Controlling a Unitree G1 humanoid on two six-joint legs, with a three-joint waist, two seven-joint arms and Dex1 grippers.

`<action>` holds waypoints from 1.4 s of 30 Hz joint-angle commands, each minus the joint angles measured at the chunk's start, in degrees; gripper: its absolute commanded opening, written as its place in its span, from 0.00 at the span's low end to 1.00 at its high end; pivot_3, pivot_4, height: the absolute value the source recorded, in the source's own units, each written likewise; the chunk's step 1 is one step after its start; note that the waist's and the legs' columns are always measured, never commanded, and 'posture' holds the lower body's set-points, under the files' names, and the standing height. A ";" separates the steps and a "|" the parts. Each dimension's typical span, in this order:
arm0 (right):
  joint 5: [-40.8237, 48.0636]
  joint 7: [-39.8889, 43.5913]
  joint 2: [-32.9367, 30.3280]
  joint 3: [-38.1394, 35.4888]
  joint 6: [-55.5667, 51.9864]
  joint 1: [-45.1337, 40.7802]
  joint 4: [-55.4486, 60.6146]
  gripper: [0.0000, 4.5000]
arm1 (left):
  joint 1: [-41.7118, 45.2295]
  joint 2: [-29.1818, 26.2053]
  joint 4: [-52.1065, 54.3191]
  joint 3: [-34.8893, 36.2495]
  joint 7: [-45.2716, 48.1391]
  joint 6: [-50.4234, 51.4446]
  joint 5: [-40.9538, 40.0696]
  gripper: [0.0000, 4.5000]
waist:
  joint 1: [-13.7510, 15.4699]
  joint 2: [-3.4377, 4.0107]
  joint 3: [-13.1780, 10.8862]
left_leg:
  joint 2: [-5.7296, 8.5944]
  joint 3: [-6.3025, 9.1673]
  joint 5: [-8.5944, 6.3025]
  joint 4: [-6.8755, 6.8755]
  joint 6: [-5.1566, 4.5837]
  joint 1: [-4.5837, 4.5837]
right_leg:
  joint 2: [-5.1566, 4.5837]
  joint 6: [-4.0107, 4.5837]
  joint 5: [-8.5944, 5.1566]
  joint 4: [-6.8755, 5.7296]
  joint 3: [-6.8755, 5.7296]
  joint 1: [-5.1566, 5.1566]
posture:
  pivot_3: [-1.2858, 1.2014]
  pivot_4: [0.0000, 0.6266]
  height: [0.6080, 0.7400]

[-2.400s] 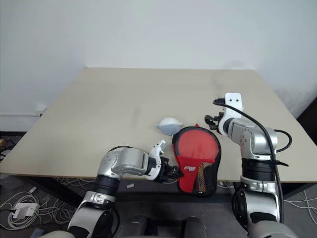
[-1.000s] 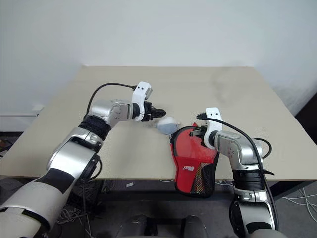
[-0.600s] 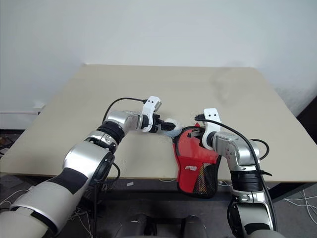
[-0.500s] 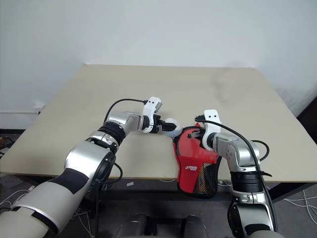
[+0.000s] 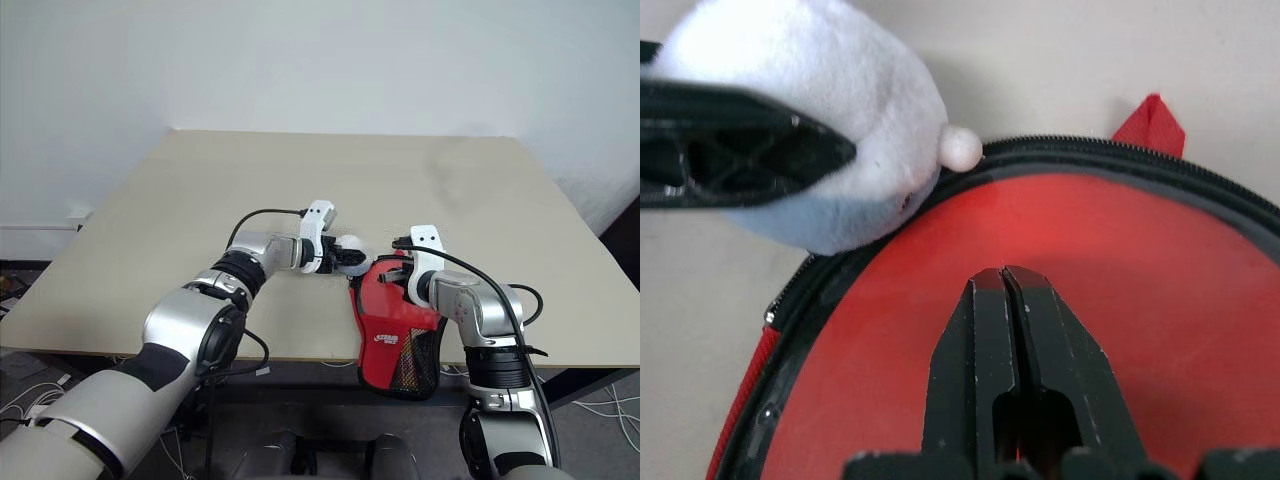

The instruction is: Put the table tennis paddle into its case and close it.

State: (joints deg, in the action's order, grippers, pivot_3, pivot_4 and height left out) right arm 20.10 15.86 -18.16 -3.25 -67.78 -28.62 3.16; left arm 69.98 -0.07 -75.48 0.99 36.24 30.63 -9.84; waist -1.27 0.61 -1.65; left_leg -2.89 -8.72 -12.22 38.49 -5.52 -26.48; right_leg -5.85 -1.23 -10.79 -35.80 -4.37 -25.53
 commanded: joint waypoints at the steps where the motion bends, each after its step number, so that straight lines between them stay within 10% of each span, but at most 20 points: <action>1: 0.62 0.55 -0.73 0.19 -1.28 -0.03 3.81 0.00 | 0.83 0.41 0.02 0.98 -1.47 -2.07 1.57 0.44 | 0.00 0.00 0.00 | 0.00 0.00 0.00 0.01 0.00 0.00 | 0.00 0.00 0.00 0.00 0.00 0.00 | 0.52 0.00 0.88; 5: 1.43 2.07 -1.56 1.26 -3.34 1.03 5.35 0.00 | 1.52 0.87 -0.29 1.78 -4.22 -3.95 2.69 0.20 | 0.00 0.00 0.00 | 0.00 0.03 -0.01 0.05 -0.01 0.00 | 0.00 0.00 0.00 -0.01 0.00 0.02 | 0.52 0.00 0.88; 42: 0.69 -1.91 2.00 4.01 -12.57 9.55 17.98 0.00 | 7.92 9.59 -2.33 9.89 -17.96 -18.18 8.21 0.20 | 0.03 -0.03 0.02 | -0.01 0.12 -0.16 0.21 -0.24 0.00 | 0.00 -0.01 0.00 -0.04 -0.11 0.14 | 0.52 0.00 0.88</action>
State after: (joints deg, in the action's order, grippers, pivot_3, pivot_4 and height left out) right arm 20.33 14.36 -16.35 0.42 -78.33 -20.02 20.53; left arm 74.92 8.74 -79.39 11.42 18.45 14.84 -2.45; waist -1.25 0.59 -1.63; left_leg -2.90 -8.60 -12.38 38.71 -5.76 -26.47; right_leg -5.85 -1.24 -10.79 -35.84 -4.48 -25.39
